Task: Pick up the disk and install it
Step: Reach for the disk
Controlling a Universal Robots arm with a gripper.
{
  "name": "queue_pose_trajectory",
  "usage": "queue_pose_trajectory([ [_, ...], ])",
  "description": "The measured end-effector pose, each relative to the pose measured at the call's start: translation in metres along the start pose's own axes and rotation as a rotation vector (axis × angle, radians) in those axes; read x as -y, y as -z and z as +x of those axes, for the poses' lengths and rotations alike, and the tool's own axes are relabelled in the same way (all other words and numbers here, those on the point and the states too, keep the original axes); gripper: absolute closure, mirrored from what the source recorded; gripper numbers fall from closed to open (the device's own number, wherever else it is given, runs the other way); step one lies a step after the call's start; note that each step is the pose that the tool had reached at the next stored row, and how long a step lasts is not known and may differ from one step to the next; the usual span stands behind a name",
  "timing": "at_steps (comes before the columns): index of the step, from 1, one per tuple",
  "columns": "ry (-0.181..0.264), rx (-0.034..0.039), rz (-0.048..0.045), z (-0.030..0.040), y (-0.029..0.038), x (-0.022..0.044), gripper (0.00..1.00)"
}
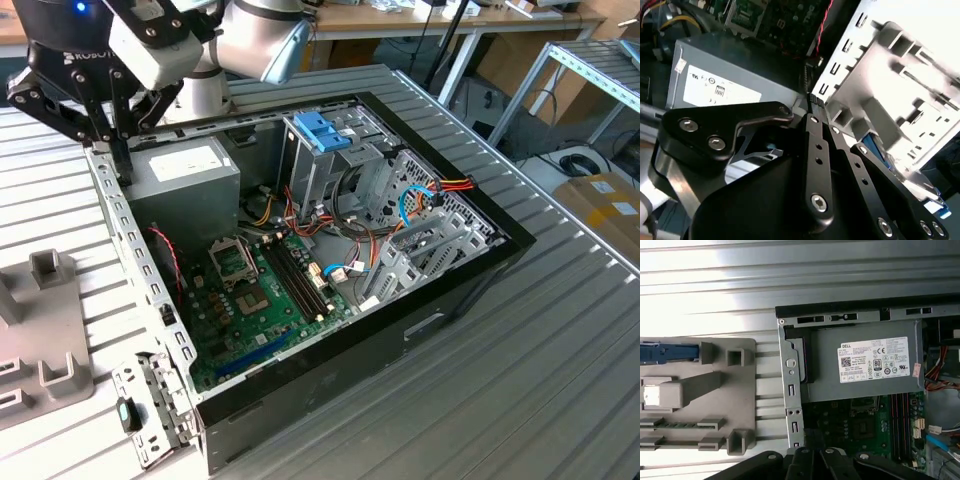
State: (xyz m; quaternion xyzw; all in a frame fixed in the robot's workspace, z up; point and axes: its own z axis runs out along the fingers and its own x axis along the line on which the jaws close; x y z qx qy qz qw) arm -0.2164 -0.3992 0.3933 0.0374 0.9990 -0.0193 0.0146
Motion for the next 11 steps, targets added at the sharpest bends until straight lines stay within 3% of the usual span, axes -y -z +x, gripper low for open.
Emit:
queue_pose_trajectory([
  [1,-0.001,-0.0034,-0.0463,0.0002,0.0,0.0002,0.89],
  [2,-0.002,-0.0054,-0.07,0.0003,0.0,0.0004,0.89],
  [4,-0.003,-0.0077,-0.1015,0.0004,0.0,0.0006,0.89],
  [6,-0.003,-0.0083,-0.1102,0.0004,0.0,0.0006,0.89],
  [10,-0.003,-0.0089,-0.1105,0.0004,0.0,0.0006,0.89],
  [11,-0.003,-0.024,-0.1092,0.0003,-0.0001,0.0006,0.89],
])
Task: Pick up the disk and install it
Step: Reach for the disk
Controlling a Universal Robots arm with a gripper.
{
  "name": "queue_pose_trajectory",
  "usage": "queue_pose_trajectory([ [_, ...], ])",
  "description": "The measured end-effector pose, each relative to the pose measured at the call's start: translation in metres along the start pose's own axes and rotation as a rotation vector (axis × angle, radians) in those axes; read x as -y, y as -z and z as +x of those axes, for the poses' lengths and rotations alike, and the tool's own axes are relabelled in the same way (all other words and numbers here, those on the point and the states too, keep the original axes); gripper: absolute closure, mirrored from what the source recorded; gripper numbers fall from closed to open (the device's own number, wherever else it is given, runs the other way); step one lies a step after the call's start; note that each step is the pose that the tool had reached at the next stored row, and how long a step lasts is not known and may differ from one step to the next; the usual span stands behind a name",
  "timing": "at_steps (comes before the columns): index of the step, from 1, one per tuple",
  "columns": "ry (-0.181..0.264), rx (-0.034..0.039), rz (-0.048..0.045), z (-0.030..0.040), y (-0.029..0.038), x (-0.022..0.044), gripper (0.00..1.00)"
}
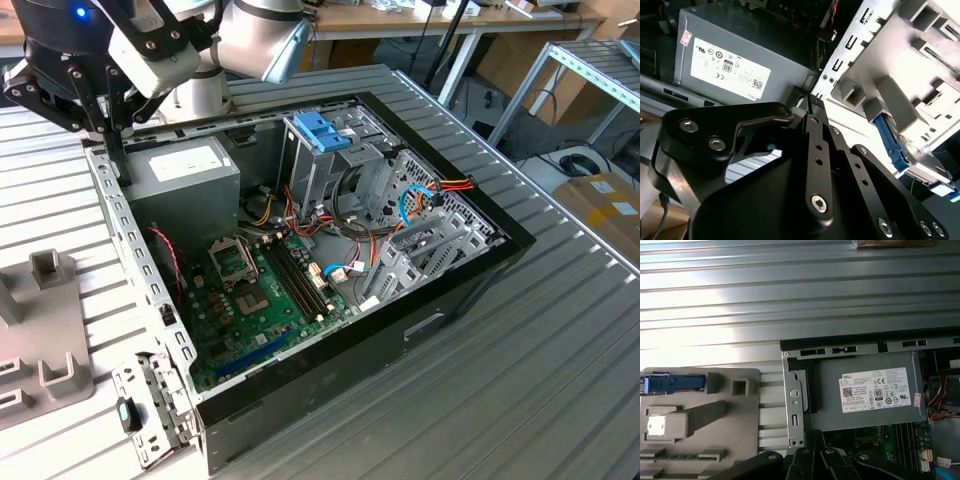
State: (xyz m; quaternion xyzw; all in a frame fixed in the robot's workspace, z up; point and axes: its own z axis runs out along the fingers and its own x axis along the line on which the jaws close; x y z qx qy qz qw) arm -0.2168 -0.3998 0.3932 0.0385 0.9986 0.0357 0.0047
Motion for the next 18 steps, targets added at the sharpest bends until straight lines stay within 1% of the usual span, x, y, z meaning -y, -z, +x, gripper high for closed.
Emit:
queue_pose_trajectory([
  [1,-0.001,-0.01,0.0008,0.0001,-0.0002,0.0,0.89],
  [2,-0.002,-0.0239,0.0018,0.0001,-0.0003,0.0,0.89],
  [3,-0.002,-0.028,0.0021,0.0001,-0.0004,0.0,0.89],
  [13,-0.003,-0.0372,0.0028,0.0001,-0.0003,0.0,0.89],
  [18,-0.003,-0.0379,0.0029,0.0009,-0.0004,0.0001,0.89],
])
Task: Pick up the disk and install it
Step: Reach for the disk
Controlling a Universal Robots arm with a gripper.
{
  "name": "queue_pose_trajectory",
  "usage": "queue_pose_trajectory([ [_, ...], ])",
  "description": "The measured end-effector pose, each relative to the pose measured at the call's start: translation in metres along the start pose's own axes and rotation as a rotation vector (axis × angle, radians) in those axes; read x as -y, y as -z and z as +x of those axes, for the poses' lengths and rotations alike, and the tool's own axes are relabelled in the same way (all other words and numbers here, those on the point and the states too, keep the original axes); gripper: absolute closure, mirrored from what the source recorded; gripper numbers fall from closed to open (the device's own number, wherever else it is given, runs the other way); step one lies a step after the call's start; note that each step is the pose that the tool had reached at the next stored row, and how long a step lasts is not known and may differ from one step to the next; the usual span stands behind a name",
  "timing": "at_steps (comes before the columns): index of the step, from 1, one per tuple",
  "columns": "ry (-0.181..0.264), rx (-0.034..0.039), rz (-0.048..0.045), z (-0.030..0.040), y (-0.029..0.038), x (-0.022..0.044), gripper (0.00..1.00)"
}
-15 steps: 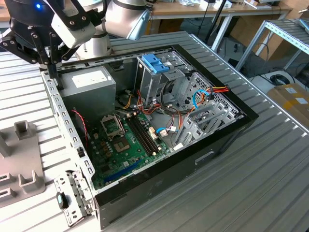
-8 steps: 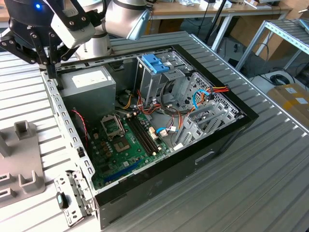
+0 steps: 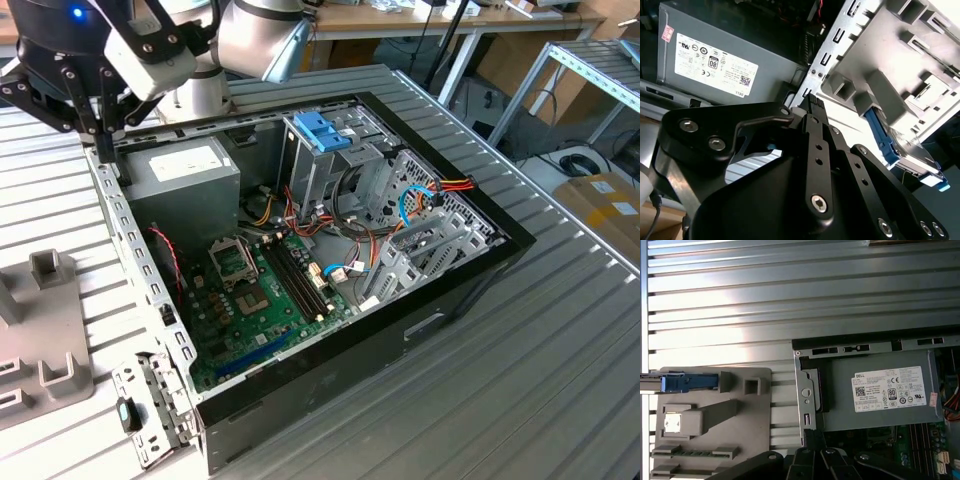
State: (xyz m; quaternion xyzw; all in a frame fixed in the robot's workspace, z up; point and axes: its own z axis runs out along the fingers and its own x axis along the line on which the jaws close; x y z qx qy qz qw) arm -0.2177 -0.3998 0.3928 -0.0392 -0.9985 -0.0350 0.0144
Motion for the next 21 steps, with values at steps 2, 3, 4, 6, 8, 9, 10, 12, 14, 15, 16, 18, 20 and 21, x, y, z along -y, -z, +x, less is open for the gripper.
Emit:
queue_pose_trajectory([
  [2,0.0,0.0,0.0,0.0007,0.0,0.0,0.89],
  [3,0.0,0.0,0.0,0.001,-0.0001,0.0001,0.89],
  [4,0.0,0.0,0.0,0.0013,-0.0001,0.0001,0.89],
  [6,0.0,0.0,0.0,0.0022,-0.0001,0.0002,0.89],
  [8,0.0,0.0,0.0,0.0029,-0.0001,0.0002,0.89],
  [9,0.0,0.0,0.0001,0.0033,-0.0001,0.0003,0.89],
  [10,0.0,0.0,0.0,0.0035,-0.0001,0.0003,0.89],
  [12,0.0,0.0,0.0,0.0041,-0.0002,0.0003,0.89],
  [14,0.0,0.0,0.0,0.0047,-0.0002,0.0004,0.89],
  [15,0.0,0.0,0.0,0.0049,-0.0002,0.0004,0.89],
  [16,0.0,0.0,0.0,0.0052,-0.0002,0.0004,0.89],
  [18,0.0,0.0,0.0,0.0056,-0.0002,0.0004,0.89],
  [20,0.0,0.0,0.0,0.006,-0.0002,0.0005,0.89],
  [21,0.0,0.0,0.0,0.0062,-0.0002,0.0005,0.89],
])
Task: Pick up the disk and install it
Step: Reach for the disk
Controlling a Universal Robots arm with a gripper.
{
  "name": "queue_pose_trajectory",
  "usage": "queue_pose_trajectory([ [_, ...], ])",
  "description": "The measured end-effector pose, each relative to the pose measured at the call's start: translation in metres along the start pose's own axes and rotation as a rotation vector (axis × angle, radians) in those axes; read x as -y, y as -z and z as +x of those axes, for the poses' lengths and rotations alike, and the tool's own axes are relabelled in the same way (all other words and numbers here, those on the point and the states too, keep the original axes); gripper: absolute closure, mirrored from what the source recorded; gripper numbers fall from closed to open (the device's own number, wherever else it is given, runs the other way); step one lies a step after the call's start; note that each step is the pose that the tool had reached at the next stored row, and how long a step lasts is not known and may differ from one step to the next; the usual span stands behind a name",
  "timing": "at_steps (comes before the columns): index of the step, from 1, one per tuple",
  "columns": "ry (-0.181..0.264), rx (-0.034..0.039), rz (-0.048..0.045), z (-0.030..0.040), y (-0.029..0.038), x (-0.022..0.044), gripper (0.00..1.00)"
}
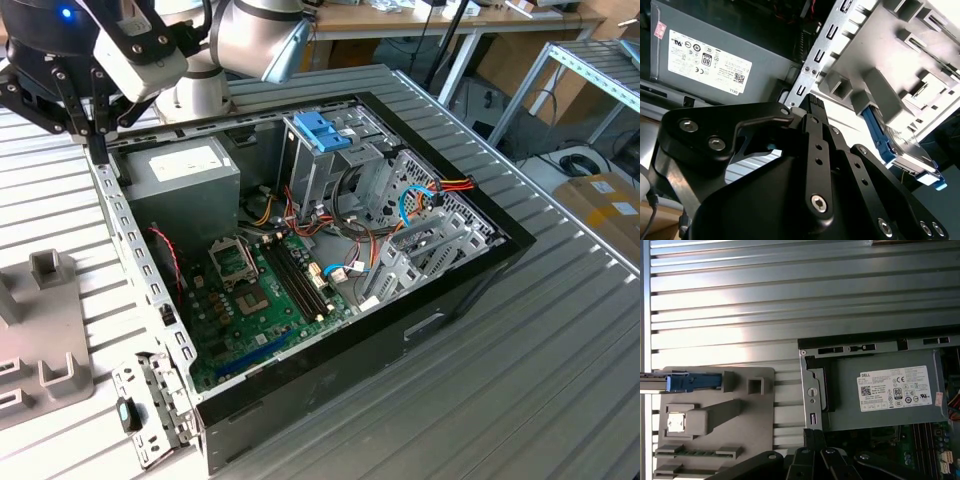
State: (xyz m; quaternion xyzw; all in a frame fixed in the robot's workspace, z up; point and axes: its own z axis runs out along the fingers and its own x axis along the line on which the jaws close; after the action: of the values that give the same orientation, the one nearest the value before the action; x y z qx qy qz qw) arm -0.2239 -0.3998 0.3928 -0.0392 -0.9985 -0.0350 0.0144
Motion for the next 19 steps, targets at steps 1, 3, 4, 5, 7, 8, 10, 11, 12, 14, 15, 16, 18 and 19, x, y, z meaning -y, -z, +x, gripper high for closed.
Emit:
queue_pose_trajectory([
  [1,0.0,0.0,0.0,0.0004,0.0,0.0001,0.89],
  [3,0.0,0.0,0.0,0.0012,0.0,0.0001,0.89],
  [4,0.0,0.0,0.0,0.0015,0.0,0.0001,0.89],
  [5,0.0,0.0,0.0,0.0017,0.0,0.0001,0.89],
  [7,0.0,-0.0001,0.0,0.0024,0.0,0.0002,0.89],
  [8,0.0,0.0,0.0,0.0026,0.0,0.0002,0.89],
  [10,0.0,0.0,0.0,0.003,-0.0001,0.0002,0.89],
  [11,0.0,0.0,0.0,0.0032,-0.0001,0.0003,0.89],
  [12,0.0,0.0,0.0001,0.0034,-0.0001,0.0003,0.89],
  [14,0.0,-0.0001,0.0001,0.0052,-0.0001,0.0004,0.89],
  [15,0.0,0.0,0.0,0.0081,-0.0002,0.0006,0.89],
  [16,0.0,-0.0001,0.0001,0.0094,-0.0002,0.0007,0.89],
  [18,0.0,0.0,0.0,0.0098,-0.0003,0.0008,0.89],
  [19,0.0,0.0,0.0001,0.0123,-0.0003,0.001,0.89],
])
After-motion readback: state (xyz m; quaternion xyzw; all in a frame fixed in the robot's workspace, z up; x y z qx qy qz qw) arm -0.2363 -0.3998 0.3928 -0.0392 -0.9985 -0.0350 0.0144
